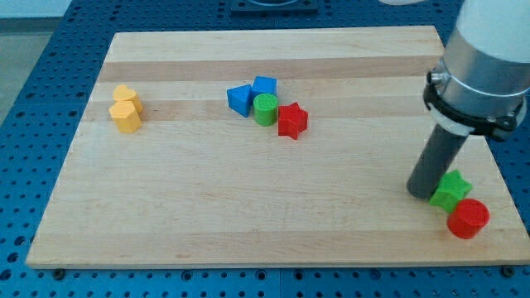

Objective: Move the green circle towards the bottom center

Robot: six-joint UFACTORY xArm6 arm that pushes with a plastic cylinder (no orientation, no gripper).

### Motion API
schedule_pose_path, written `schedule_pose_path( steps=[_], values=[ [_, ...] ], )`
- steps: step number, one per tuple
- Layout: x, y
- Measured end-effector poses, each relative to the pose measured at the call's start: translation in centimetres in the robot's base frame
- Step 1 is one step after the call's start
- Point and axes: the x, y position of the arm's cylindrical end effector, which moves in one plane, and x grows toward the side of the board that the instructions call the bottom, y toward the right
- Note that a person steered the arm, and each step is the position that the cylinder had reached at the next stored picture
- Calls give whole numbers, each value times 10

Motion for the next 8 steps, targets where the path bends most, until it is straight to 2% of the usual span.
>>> schedule_pose_path(
  steps=[1,2,5,6,8],
  values=[
    [-1,14],
    [-2,2],
    [-39,-218],
    [-65,-280],
    [-134,-291]
  ],
)
